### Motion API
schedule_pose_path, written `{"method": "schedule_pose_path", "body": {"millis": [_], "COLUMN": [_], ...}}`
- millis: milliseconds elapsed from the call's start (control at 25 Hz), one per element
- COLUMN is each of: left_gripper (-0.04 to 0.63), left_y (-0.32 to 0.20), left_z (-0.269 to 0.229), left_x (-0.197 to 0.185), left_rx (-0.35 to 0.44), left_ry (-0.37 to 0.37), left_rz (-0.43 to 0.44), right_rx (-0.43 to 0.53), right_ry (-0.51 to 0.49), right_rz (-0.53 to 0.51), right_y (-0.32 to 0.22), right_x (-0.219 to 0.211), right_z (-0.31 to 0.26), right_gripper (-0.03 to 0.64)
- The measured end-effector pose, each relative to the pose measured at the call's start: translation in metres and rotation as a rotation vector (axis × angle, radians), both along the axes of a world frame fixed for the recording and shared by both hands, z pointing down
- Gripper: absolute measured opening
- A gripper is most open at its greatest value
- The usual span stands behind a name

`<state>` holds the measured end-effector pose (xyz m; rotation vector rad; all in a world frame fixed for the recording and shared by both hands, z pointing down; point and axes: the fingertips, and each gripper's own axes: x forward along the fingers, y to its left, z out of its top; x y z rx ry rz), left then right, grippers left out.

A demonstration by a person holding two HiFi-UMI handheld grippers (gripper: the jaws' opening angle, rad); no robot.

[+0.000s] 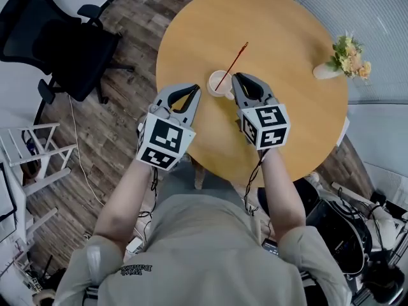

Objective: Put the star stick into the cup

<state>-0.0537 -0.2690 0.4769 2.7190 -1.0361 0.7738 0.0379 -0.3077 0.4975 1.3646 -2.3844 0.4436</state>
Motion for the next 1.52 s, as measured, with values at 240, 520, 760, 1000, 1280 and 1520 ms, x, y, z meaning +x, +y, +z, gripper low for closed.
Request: {"method": "schedule_pose_path", "body": {"millis": [240, 520, 760, 1000, 1280, 1520], "left_gripper": [0.021, 0.021, 0.021, 0.021, 0.021, 0.021], "left_y": [0.007, 0.028, 0.047, 0.073, 0.088, 0.094], "left_z": [-0.063, -0.14, -0.173, -0.198, -0.194, -0.183], "left_x": [0.001, -0.01, -0.011, -0.008, -0.011, -0.013], "left_rx": [0.142, 0.3, 0.36, 0.392, 0.362, 0.32], "left_ry": [0.023, 0.075, 0.086, 0.091, 0.099, 0.104], "left_rz": [0.01, 0.007, 0.01, 0.024, 0.02, 0.009], "right_rx": [0.126, 0.263, 0.35, 0.399, 0.388, 0.342], "right_ry": [-0.064, -0.116, -0.138, -0.143, -0.141, -0.151], "right_rz": [-0.002, -0.01, -0.051, -0.102, -0.142, -0.155], "right_y": [0.015, 0.052, 0.082, 0.11, 0.127, 0.136], "right_x": [0.002, 0.002, 0.001, -0.005, -0.016, -0.016], "right_z": [-0.073, -0.15, -0.199, -0.227, -0.225, -0.211], "right_gripper": [0.035, 0.035, 0.035, 0.034, 0.034, 0.034]}}
